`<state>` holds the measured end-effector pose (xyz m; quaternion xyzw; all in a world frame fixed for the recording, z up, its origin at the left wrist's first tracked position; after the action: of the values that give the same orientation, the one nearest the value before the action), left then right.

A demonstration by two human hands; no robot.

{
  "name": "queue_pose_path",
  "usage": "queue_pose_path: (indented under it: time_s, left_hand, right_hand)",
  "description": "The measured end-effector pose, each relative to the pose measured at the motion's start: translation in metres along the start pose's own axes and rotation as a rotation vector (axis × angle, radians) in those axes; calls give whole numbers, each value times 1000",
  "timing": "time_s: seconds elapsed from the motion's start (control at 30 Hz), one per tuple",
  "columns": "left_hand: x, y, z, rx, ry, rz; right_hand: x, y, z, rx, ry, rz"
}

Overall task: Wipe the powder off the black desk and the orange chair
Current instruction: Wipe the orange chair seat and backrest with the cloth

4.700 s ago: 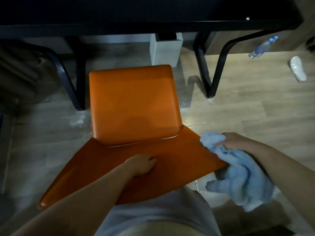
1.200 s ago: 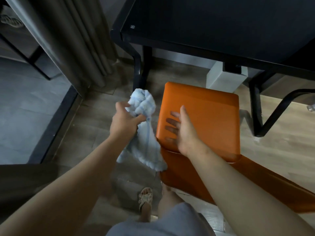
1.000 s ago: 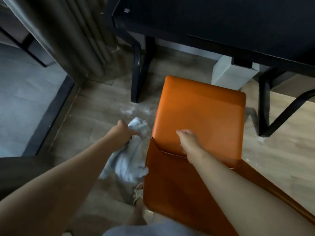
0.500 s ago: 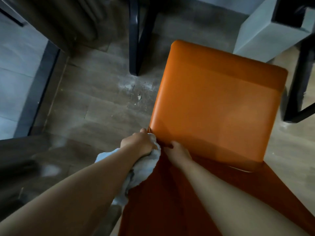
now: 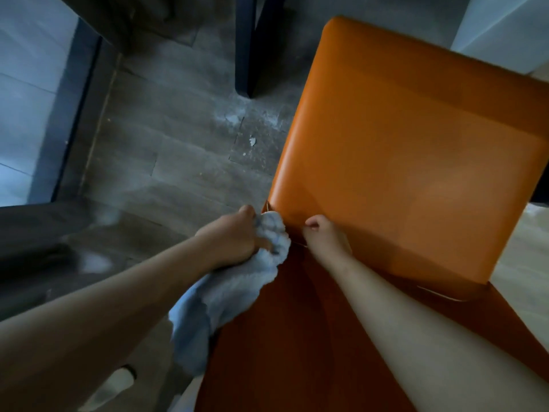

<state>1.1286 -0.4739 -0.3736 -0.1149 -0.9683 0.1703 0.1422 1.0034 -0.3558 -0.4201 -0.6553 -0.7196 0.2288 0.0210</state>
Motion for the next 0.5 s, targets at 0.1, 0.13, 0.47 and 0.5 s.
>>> queue_pose_path:
  time_s: [0.1,0.13,0.47,0.5]
  left_hand:
    - [9,-2,12,56,-81,-70]
    - [15,-5,23,85,-104,-43]
    - [5,-5,34,37,-45,-96]
    - [5,-2,26,10,-25,-18]
  right_hand:
    - [-6,-5,-5,107,-57,-208]
    - [-10,-8,-7,149,-101,-284]
    - [-9,-1,-6,-30,-126,-420]
    - [-11,1,-6,-35,-122,-425]
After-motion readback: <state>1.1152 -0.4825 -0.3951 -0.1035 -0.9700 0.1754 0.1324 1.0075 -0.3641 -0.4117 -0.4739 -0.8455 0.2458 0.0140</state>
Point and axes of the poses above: each hand's wrist, its own z-axis towards the middle knuckle, its own y-axis out of the palm, x = y × z, the point moved 4 cm from there along z, towards the middle knuckle, and after that the axes turned 1 degree about -z, right-handed, at the moved point
